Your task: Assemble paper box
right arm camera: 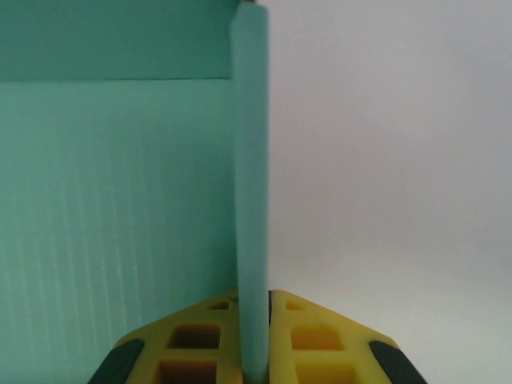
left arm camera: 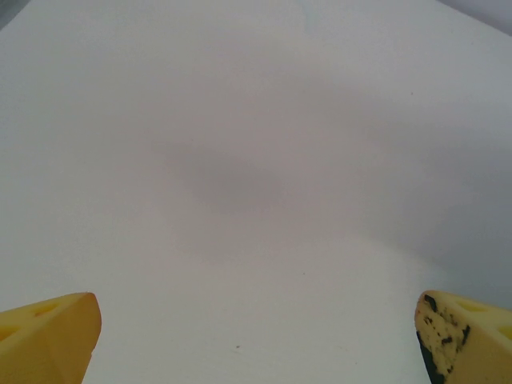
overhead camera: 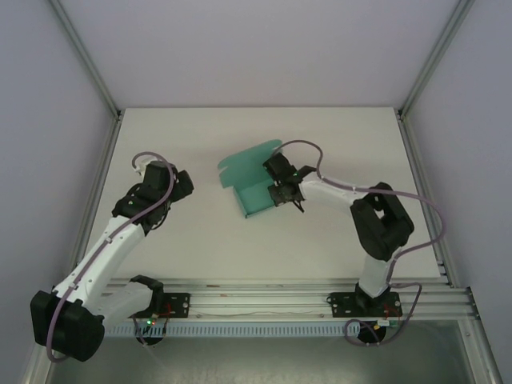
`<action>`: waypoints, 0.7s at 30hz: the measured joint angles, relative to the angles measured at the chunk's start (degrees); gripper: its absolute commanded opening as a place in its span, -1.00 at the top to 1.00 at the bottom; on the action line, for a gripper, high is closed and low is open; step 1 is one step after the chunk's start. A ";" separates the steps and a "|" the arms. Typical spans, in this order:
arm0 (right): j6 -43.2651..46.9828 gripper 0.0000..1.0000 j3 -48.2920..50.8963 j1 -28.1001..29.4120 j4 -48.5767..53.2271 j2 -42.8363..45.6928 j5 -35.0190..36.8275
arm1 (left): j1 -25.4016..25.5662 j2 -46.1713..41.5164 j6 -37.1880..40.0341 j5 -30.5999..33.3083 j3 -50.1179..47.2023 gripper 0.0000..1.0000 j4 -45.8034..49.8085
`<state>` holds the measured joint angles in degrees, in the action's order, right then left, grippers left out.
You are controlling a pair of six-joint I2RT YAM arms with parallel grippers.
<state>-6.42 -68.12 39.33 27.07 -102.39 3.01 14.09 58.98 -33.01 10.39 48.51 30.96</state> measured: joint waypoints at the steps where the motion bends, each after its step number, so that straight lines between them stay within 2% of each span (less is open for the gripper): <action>1: -4.98 0.69 1.09 0.94 0.24 0.52 1.29 | 0.00 0.70 0.17 -0.76 0.17 -1.00 -0.52; 3: -12.02 0.68 2.40 2.75 0.92 0.63 2.86 | 0.00 2.34 1.20 -2.69 0.20 -1.00 -2.12; 7: -22.01 0.50 3.32 5.66 2.23 0.61 4.81 | 0.00 5.53 3.58 -8.50 0.17 -1.00 -6.08; 9: -24.90 0.33 3.32 6.08 2.01 0.63 5.16 | 0.00 6.67 4.79 -11.54 0.17 -1.00 -8.13; 10: -26.14 0.16 3.32 6.14 1.95 0.63 5.18 | 0.00 7.28 5.62 -13.29 0.17 -1.00 -9.22; 12: -27.34 0.04 3.32 6.16 1.90 0.72 5.44 | 0.00 8.39 7.28 -16.17 0.17 -1.00 -10.71; 15: -26.97 -0.38 3.37 6.27 1.97 2.16 6.62 | 0.00 9.68 11.13 -20.33 0.17 -1.00 -12.35; 18: -20.85 -0.85 3.63 6.10 1.33 6.67 7.23 | 0.00 11.13 18.45 -26.58 0.85 -1.00 -13.40; 19: -17.05 -0.95 3.74 5.77 0.66 8.63 6.97 | 0.00 12.24 21.57 -29.05 1.92 -1.00 -13.42; 21: -8.61 -1.00 3.58 4.44 -0.35 11.82 5.55 | 0.02 14.88 26.82 -32.26 4.94 -1.00 -13.40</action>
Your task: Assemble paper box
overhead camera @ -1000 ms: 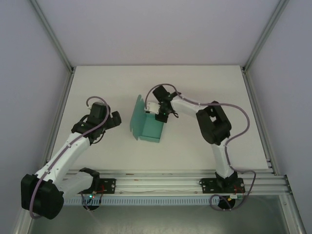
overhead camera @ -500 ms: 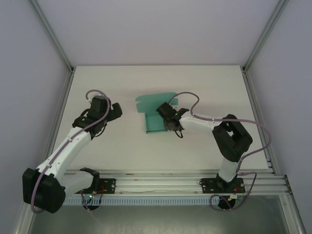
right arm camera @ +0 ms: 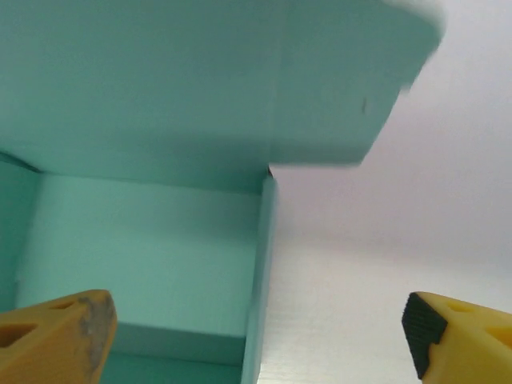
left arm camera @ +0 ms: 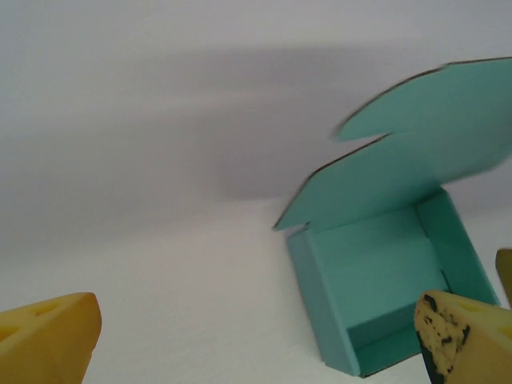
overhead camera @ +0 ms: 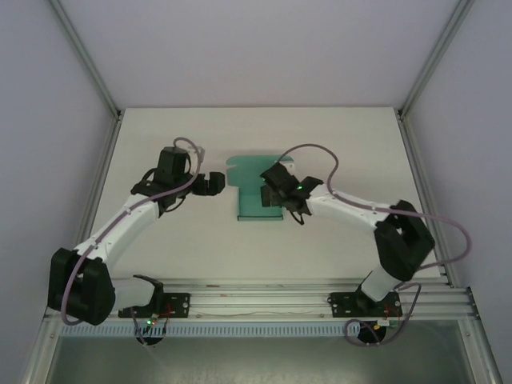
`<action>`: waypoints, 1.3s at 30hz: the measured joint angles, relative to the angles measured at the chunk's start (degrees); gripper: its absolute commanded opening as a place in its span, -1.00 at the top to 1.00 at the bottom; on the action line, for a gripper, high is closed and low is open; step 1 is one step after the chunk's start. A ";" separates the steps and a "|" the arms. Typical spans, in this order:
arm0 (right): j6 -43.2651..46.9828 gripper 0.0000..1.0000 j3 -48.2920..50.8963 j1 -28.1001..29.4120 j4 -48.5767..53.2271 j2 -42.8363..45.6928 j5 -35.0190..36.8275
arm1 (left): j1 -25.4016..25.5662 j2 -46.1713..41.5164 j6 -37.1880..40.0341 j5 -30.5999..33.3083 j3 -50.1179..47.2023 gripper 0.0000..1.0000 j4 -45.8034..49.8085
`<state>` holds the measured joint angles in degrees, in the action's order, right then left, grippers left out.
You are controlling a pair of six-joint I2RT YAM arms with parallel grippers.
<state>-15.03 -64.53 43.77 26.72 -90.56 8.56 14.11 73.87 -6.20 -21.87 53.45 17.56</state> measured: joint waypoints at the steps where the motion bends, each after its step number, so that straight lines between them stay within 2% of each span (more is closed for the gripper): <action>1: 4.68 -1.00 -0.48 -1.29 -0.17 1.11 -1.20 | -0.02 2.05 3.26 -1.68 2.56 -1.00 0.39; 7: 28.30 -0.99 -11.32 -14.49 1.49 -2.75 -16.31 | -0.02 18.05 21.62 -11.06 22.16 -0.99 9.40; 11: 42.93 -0.71 -20.41 -20.31 5.35 -10.25 -26.64 | -0.02 25.70 31.78 -16.26 28.28 -0.94 16.48; 14: 51.91 -0.41 -27.39 -21.00 12.20 -16.35 -32.11 | -0.02 29.49 36.89 -18.25 30.84 -0.58 21.81; 18: 58.75 0.11 -32.89 -20.68 19.76 -21.27 -35.60 | -0.02 34.05 40.92 -19.32 36.68 -0.10 27.04; 19: 59.84 0.21 -33.40 -20.68 21.14 -21.73 -35.95 | 0.00 35.10 41.33 -19.37 38.18 0.10 28.02; 21: 61.00 0.31 -33.51 -20.68 22.99 -21.92 -36.44 | 0.04 36.24 42.21 -19.23 39.71 0.34 29.03; 24: 61.94 0.47 -33.53 -20.68 24.35 -21.90 -36.94 | 0.17 36.87 42.73 -18.32 39.98 0.50 30.18; 28: 61.96 0.76 -33.53 -20.68 25.05 -21.88 -37.13 | 1.01 36.85 42.18 -15.98 39.98 0.88 30.88; 30: 61.16 0.87 -33.53 -20.68 25.14 -21.88 -37.31 | 1.60 36.81 41.72 -14.80 40.00 0.99 30.53; 35: 55.36 0.95 -33.44 -20.81 24.90 -21.40 -36.37 | 3.30 36.06 36.74 -9.33 40.00 1.00 28.28; 39: 42.36 0.98 -29.40 -20.06 17.64 -18.53 -30.84 | 5.44 34.21 28.15 -3.89 38.58 1.00 23.50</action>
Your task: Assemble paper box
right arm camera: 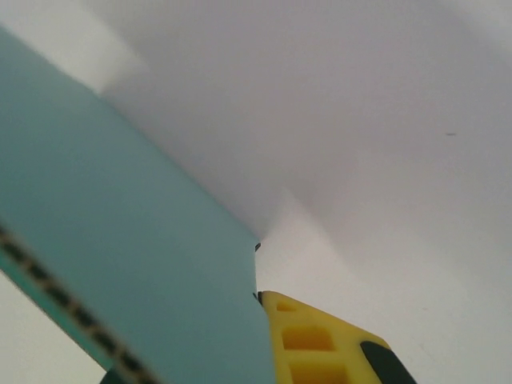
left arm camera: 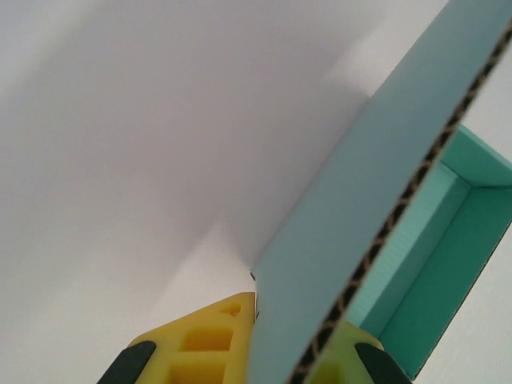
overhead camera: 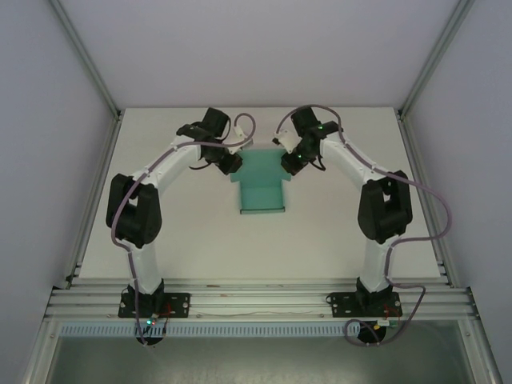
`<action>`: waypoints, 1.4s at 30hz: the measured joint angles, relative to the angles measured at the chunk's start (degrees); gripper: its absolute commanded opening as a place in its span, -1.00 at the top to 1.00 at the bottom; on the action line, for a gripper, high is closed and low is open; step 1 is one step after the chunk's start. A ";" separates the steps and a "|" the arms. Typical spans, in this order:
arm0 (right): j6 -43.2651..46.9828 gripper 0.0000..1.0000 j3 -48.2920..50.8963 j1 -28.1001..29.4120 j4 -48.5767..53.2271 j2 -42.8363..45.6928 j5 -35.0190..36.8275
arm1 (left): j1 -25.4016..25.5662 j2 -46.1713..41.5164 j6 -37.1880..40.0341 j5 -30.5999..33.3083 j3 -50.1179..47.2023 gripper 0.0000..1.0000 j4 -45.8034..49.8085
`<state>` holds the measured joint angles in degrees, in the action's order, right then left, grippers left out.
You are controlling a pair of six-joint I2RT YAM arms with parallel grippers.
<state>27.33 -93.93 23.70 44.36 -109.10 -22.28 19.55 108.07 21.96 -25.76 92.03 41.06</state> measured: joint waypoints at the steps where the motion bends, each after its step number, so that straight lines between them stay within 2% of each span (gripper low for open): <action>1: -3.48 0.98 1.64 0.55 -2.21 1.18 1.88 | 0.61 -0.70 -3.04 1.55 -0.85 1.00 -1.62; 6: -23.50 0.99 10.54 6.08 -13.64 6.36 14.91 | 2.62 -2.34 -21.42 8.50 -4.92 1.00 -9.75; 12: -40.68 0.99 16.63 12.76 -23.50 6.16 29.07 | 5.01 -2.43 -38.73 17.88 -9.88 1.00 -18.38; 15: -46.62 0.89 16.81 13.68 -26.60 4.83 33.70 | 5.95 -2.47 -44.65 20.33 -11.69 1.00 -22.53; 18: -50.36 0.90 18.10 14.19 -30.80 4.04 37.09 | 6.71 -2.47 -48.17 22.12 -12.76 1.00 -24.70; 22: -51.76 0.90 22.53 15.39 -37.66 4.04 41.22 | 8.02 -3.26 -51.28 24.65 -16.61 1.00 -30.25; 31: -46.53 0.90 35.19 18.03 -55.30 5.66 47.25 | 11.76 -6.62 -53.68 30.29 -30.53 1.00 -47.10; 37: -45.68 0.89 41.40 19.58 -63.52 7.04 49.22 | 14.93 -9.68 -55.25 33.57 -37.16 1.00 -52.00; 39: -45.03 0.89 42.47 20.00 -65.40 7.02 49.75 | 15.67 -10.49 -55.58 34.32 -38.53 0.81 -52.43; 42: -42.62 0.92 44.63 21.05 -68.76 6.95 51.12 | 16.33 -11.26 -56.52 34.16 -40.13 0.65 -52.41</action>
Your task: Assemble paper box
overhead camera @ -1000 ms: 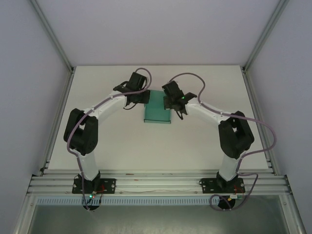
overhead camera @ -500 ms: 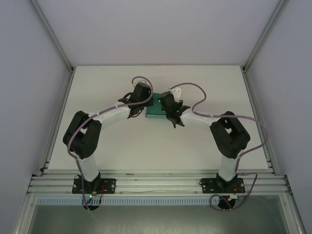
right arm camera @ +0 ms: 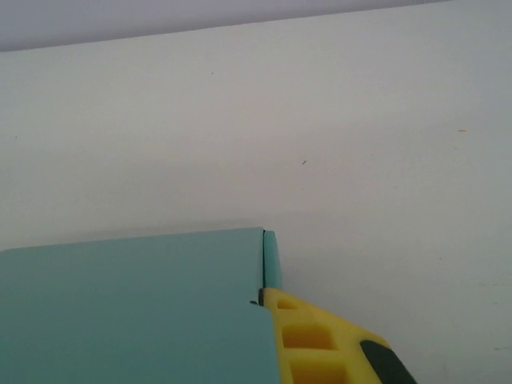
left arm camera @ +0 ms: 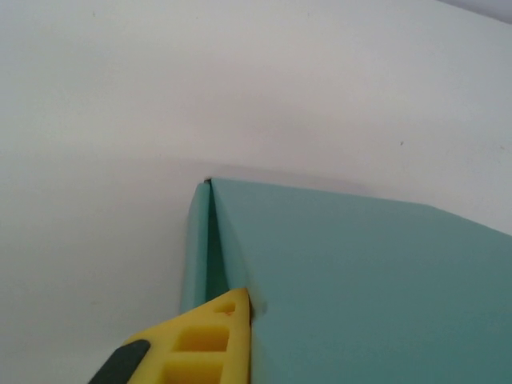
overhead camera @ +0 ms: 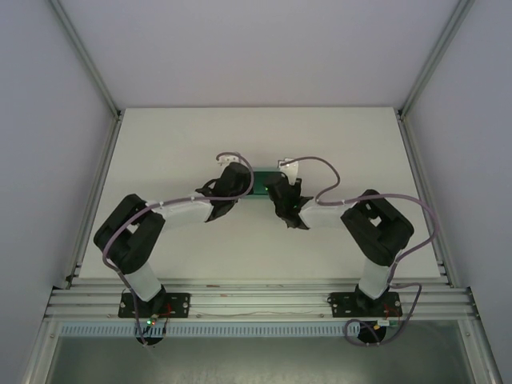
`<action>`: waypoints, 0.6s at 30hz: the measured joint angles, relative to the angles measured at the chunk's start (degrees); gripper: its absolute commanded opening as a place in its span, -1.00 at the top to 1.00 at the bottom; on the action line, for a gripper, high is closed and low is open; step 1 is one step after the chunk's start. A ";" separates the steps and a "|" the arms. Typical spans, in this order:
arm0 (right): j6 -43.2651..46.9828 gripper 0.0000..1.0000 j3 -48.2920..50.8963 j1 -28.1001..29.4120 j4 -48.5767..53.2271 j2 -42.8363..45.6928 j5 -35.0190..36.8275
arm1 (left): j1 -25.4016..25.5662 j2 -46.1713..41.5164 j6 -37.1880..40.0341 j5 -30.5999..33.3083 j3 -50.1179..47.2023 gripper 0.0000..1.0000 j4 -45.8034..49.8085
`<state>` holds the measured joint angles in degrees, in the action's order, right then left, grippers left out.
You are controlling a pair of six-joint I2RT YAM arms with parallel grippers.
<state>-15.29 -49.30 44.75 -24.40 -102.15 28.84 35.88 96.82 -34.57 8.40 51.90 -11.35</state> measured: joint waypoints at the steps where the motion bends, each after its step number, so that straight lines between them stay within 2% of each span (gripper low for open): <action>1: 0.90 0.92 0.74 0.39 -1.33 -0.07 0.35 | 0.28 0.00 -0.17 -0.48 -0.42 0.59 0.44; 5: 4.98 0.93 3.52 1.68 -7.19 -0.63 0.33 | 1.79 -0.42 -0.94 -3.45 -1.90 0.17 3.37; 8: 7.13 0.93 4.61 2.34 -9.60 -0.76 0.11 | 2.89 -3.15 -1.16 -5.29 -3.26 -0.24 5.73; 10: 7.96 0.92 5.07 2.38 -10.47 -0.76 -0.09 | 3.13 -6.38 -1.31 -6.03 -3.48 -0.56 7.74; 12: 8.52 0.92 5.16 2.38 -10.84 -0.81 -0.17 | 3.13 -9.88 -1.20 -6.51 -3.45 -0.99 9.49; 18: 9.42 0.92 5.16 2.47 -11.69 -1.22 -0.28 | 3.10 -18.56 -1.60 -4.20 0.59 -1.00 21.64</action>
<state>-5.87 -44.14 47.22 -36.10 -103.37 28.56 38.98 78.26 -36.16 4.21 52.49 10.28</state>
